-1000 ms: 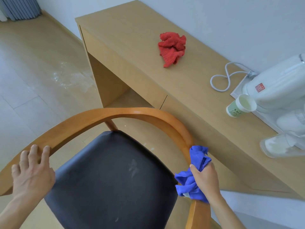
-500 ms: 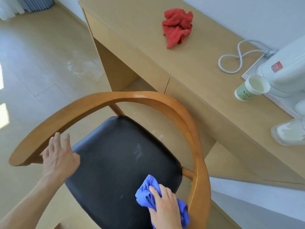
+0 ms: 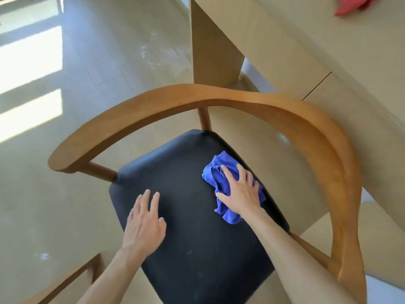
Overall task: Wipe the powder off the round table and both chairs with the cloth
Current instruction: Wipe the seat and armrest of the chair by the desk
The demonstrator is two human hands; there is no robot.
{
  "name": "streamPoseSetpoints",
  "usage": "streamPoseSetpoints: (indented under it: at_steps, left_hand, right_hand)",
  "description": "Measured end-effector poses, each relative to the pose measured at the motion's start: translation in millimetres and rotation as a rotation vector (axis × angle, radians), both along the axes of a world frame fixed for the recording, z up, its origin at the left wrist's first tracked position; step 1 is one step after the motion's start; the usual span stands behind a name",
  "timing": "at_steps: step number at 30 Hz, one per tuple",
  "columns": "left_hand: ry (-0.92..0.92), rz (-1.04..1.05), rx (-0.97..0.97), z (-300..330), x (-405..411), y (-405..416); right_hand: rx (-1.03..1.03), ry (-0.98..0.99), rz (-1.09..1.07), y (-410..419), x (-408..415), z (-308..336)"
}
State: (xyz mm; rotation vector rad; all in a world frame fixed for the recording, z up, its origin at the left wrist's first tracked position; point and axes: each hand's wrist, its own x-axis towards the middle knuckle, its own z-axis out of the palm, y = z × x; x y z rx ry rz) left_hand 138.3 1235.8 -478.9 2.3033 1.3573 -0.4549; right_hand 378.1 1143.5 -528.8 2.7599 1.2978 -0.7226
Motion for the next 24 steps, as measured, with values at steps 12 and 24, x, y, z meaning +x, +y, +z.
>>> streamPoseSetpoints:
  at_steps: [12,24]
  left_hand:
    - [0.052,-0.089,0.031,-80,-46,7]
    - [-0.033,-0.100,-0.001,-66,-54,20]
  right_hand:
    - [0.299,-0.177,-0.016,-20,-68,-36]
    - [0.358,0.088,0.682,-118,-148,-14]
